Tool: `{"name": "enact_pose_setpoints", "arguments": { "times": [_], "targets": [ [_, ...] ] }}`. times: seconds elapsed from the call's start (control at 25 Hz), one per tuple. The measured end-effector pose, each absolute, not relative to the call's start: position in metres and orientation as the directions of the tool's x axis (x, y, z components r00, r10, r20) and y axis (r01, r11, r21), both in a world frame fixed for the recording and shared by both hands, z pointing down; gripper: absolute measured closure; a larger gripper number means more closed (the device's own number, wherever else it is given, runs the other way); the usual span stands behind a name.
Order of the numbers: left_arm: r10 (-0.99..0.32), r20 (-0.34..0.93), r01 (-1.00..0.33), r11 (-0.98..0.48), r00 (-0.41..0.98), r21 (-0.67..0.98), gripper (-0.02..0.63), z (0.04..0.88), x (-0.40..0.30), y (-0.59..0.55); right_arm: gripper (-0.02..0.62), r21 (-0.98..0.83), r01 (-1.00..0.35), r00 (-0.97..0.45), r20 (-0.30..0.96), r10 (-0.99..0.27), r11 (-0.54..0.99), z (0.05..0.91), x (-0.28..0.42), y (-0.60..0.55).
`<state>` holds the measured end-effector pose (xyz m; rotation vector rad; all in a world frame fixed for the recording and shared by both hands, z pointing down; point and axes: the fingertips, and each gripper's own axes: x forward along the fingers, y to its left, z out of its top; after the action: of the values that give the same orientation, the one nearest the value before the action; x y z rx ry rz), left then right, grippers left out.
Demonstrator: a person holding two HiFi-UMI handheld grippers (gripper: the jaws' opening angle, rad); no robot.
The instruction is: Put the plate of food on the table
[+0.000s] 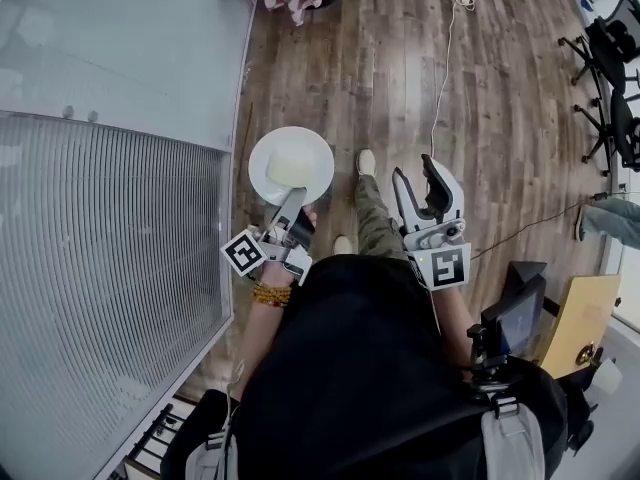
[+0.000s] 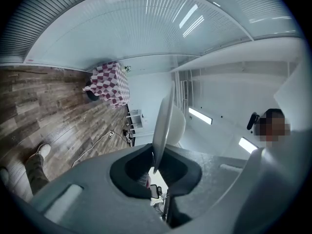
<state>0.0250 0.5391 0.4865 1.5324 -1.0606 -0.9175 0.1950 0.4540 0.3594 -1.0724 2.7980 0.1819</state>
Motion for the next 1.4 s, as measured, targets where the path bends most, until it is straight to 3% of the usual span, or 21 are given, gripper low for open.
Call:
{"name": "enact_pose_setpoints", "arguments": {
  "times": [0.32, 0.64, 1.0, 1.4],
  "targets": [
    [-0.957, -0.018, -0.182, -0.073, 0.289, 0.98, 0.584, 0.47, 0.005, 0.399, 0.413, 0.029, -0.605, -0.781, -0.219, -0.586, 0.796, 0.328, 0.156, 0.294],
    [-0.958, -0.007, -0.167, -0.057, 0.287, 0.984, 0.584, 0.459, -0.009, 0.268, 0.413, 0.017, -0.587, -0.799, -0.176, -0.575, 0.809, 0.344, 0.141, 0.164],
    [-0.954, 0.017, -0.204, -0.046, 0.298, 0.978, 0.584, 0.456, -0.027, 0.189, 0.414, -0.025, -0.575, -0.808, -0.141, -0.572, 0.818, 0.364, 0.131, 0.086],
    [-0.951, -0.016, -0.169, -0.071, 0.307, 0.983, 0.584, 0.473, -0.095, 0.095, 0.414, -0.017, -0.593, -0.8, -0.101, -0.592, 0.805, 0.384, 0.081, 0.018]
  ]
}}
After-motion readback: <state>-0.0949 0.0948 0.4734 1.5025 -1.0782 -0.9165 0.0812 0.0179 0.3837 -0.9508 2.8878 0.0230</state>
